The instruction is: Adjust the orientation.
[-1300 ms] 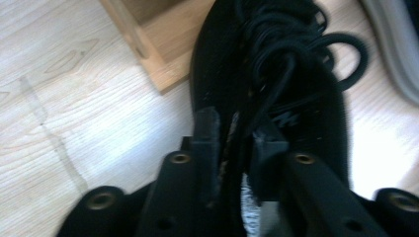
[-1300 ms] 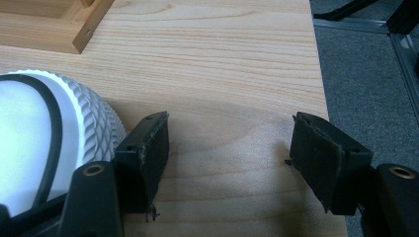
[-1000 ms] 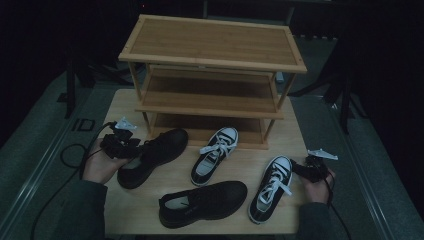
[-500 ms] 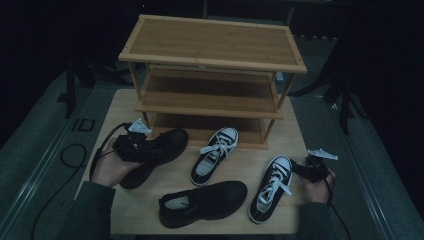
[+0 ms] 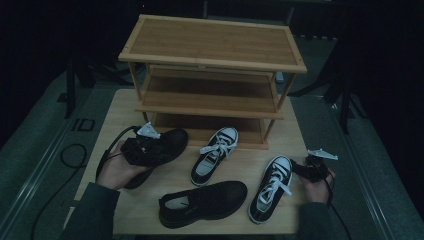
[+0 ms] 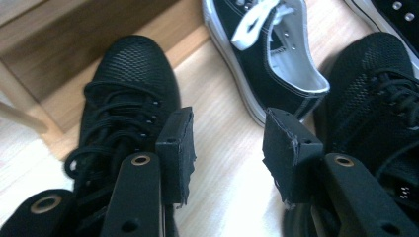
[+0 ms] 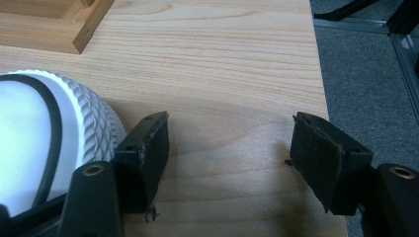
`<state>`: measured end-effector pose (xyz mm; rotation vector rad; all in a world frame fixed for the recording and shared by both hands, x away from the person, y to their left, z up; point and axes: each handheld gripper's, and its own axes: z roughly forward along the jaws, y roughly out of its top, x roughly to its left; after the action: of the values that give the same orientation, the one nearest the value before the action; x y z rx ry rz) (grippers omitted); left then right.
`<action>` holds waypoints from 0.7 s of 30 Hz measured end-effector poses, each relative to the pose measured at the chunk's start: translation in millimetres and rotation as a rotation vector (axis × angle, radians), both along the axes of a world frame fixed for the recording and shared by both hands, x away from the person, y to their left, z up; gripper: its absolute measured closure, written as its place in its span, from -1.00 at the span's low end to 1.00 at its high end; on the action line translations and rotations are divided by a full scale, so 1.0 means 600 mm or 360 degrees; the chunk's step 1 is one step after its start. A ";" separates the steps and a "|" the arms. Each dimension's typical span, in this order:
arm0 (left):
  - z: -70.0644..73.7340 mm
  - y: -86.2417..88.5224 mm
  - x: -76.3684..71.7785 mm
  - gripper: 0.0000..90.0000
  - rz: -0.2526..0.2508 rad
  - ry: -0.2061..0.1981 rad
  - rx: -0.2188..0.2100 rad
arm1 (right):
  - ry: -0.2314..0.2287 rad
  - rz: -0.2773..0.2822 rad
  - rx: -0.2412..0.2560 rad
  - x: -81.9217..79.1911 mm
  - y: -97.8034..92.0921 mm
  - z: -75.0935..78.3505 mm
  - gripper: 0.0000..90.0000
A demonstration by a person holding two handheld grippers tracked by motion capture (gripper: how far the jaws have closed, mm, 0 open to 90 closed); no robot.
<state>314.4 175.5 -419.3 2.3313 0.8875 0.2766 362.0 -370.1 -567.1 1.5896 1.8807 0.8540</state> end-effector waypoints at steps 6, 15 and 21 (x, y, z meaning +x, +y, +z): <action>0.000 -0.019 -0.007 0.22 -0.0071 0.0016 0.0027 | 0.0000 0.0000 0.0000 0.000 0.000 0.000 -0.31; -0.002 -0.041 -0.015 0.23 -0.0169 0.0022 0.0028 | 0.0001 0.0003 0.0000 0.001 0.000 0.000 -0.32; -0.005 -0.053 -0.020 0.22 -0.0271 0.0027 0.0020 | 0.0001 0.0003 -0.0001 0.002 0.000 0.000 -0.32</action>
<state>302.1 143.5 -422.0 2.4065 0.6919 0.1916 362.9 -370.0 -567.1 1.5879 1.8833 0.8537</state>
